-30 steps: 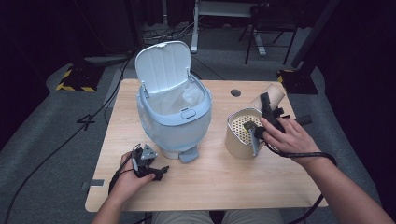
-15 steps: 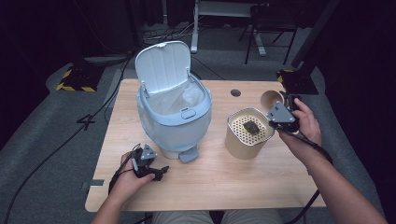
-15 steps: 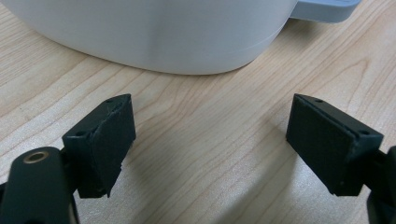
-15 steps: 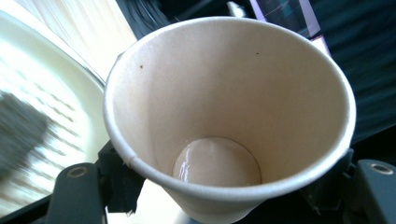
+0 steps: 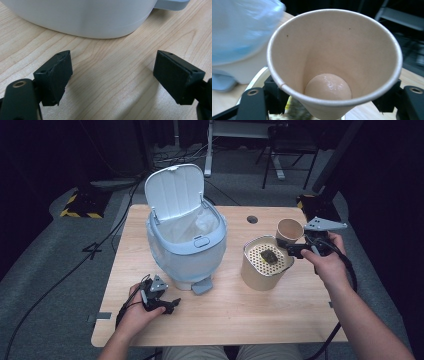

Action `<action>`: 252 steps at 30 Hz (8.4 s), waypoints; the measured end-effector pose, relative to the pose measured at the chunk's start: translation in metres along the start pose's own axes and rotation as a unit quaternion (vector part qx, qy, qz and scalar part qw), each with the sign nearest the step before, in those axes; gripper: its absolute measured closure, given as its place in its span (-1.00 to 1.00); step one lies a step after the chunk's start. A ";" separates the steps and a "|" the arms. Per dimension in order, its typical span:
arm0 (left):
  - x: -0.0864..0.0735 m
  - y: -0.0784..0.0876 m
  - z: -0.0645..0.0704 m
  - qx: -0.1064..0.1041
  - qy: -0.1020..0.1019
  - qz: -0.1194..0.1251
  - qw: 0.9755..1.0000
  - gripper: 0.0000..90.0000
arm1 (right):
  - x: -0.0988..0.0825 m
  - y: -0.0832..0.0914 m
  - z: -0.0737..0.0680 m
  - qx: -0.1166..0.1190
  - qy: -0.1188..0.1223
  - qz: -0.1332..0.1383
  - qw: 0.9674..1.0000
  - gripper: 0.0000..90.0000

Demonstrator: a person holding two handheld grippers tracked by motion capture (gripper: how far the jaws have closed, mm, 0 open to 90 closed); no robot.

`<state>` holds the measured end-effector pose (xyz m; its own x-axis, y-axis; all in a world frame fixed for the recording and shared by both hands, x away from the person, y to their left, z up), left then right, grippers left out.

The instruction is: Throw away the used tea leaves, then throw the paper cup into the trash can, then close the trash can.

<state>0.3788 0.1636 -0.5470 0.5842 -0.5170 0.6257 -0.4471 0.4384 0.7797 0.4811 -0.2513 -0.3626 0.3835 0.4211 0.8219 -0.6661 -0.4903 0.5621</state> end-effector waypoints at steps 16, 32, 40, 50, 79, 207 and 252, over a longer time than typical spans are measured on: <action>0.001 -0.001 0.000 -0.003 -0.003 0.000 1.000 -0.64 | 0.006 0.002 -0.012 0.056 0.021 0.001 0.998 -0.37; 0.000 0.000 0.000 0.005 0.002 -0.003 1.000 -0.65 | 0.048 -0.001 -0.028 0.108 0.035 0.019 0.993 -0.37; 0.000 0.000 0.000 0.003 0.003 -0.002 1.000 -0.65 | 0.081 -0.009 -0.044 0.135 0.052 0.018 0.989 -0.38; 0.000 0.000 0.000 0.004 0.004 -0.002 1.000 -0.66 | 0.129 -0.017 -0.076 0.155 0.078 0.032 0.984 -0.38; 0.000 -0.001 -0.003 0.002 -0.003 -0.007 1.000 -0.74 | 0.183 -0.082 -0.164 0.198 0.083 0.015 0.977 -0.40; 0.027 0.068 -0.012 -0.001 0.056 0.092 0.994 -0.45 | -0.217 -0.003 -0.027 -0.030 -0.080 -0.119 0.989 -0.67; 0.169 0.199 -0.065 0.047 0.039 0.187 0.980 -0.31 | -0.216 -0.004 -0.028 -0.033 -0.089 -0.118 0.988 -0.67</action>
<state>0.4323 0.2109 -0.2883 0.4161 -0.2731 0.8673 -0.6988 0.5143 0.4972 0.3827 -0.3189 -0.5449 0.6356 0.3749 0.6749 -0.5829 -0.3401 0.7379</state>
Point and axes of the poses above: each handheld gripper's, and its own axes: y roughly backward along the jaws, x roughly out of its top, z roughly to its right, the point moved 6 cm from there along -y, roughly forward along the jaws, and after that the axes turned 5 degrees about -z, right-handed, at the moved point
